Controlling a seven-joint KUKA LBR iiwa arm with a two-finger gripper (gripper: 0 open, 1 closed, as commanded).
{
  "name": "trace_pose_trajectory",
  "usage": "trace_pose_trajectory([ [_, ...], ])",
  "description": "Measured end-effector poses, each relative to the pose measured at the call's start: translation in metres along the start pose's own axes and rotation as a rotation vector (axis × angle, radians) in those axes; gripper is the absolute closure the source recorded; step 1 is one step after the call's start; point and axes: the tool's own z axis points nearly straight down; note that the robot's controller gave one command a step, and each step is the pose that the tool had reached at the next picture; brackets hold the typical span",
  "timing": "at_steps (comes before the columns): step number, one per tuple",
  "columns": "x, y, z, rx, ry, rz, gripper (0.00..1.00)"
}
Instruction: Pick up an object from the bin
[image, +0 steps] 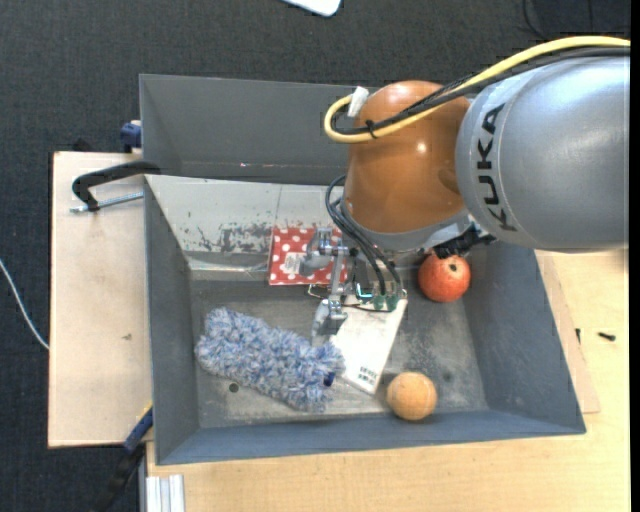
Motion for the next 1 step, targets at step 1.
trace_pose_trajectory([
  [1,-0.0017,-0.0006,-0.0043,-0.001,-0.008,0.001,0.00],
])
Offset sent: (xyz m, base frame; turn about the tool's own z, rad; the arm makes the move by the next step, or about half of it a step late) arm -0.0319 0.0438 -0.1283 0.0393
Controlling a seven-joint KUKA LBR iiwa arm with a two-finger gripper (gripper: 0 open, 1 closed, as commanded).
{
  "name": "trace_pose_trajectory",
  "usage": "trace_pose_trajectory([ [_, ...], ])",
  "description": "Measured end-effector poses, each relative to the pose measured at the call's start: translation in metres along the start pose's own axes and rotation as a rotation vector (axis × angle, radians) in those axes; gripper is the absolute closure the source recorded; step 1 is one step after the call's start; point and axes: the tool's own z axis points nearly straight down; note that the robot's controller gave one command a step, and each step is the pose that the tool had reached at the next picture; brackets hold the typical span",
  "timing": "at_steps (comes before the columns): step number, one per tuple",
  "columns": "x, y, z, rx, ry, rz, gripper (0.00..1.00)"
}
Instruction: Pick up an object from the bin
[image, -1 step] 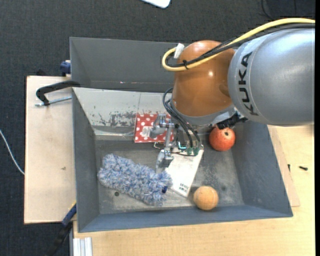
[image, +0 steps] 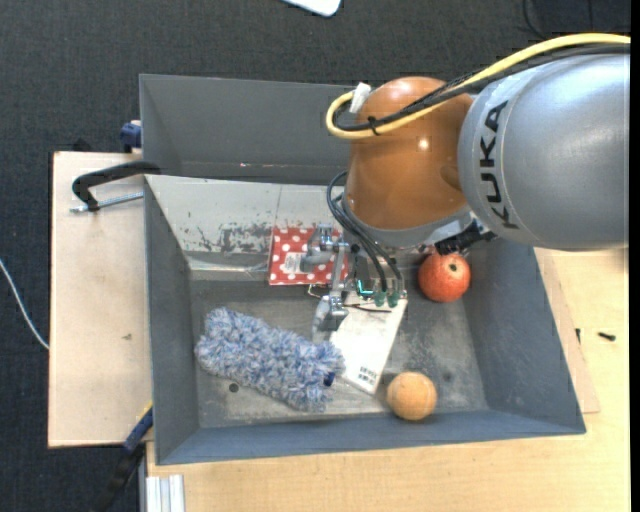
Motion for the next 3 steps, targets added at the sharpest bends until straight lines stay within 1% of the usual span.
trace_pose_trajectory([
  [1,0.009,0.014,0.040,-0.001,-0.008,0.014,0.00],
  [2,0.009,0.024,0.139,-0.002,0.011,-0.050,1.00],
  [3,0.009,0.024,0.139,-0.002,0.012,-0.050,1.00],
])
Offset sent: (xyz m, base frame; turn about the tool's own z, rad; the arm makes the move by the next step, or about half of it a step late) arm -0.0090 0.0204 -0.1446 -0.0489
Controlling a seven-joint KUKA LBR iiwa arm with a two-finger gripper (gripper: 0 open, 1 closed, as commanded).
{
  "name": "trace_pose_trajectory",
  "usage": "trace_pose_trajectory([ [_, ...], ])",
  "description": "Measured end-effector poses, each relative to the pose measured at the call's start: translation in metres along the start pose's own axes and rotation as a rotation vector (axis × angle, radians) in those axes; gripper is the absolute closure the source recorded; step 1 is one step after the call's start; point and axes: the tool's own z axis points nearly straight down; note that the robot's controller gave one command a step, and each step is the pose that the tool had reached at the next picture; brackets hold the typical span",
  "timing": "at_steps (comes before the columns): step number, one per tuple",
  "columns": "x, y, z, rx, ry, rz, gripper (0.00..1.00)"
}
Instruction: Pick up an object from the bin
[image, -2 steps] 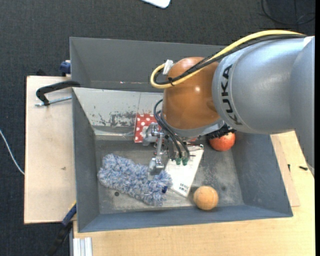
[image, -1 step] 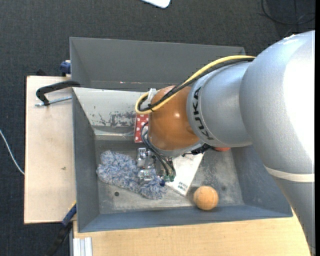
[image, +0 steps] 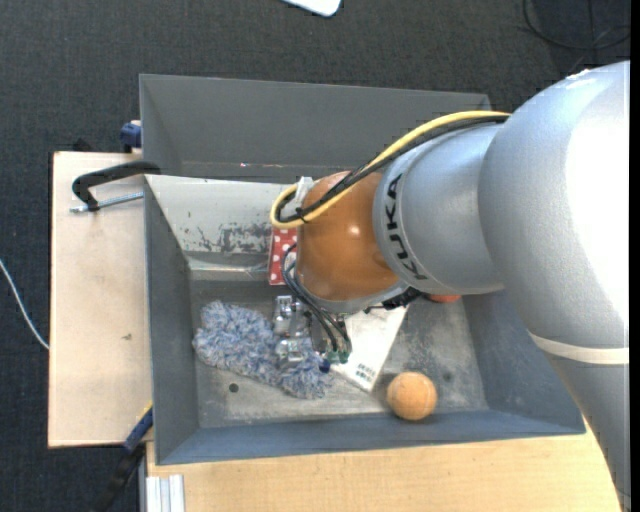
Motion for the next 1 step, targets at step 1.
trace_pose_trajectory([
  [1,-0.0005,-0.0488,-0.1421,0.003,-0.016,-0.094,1.00],
])
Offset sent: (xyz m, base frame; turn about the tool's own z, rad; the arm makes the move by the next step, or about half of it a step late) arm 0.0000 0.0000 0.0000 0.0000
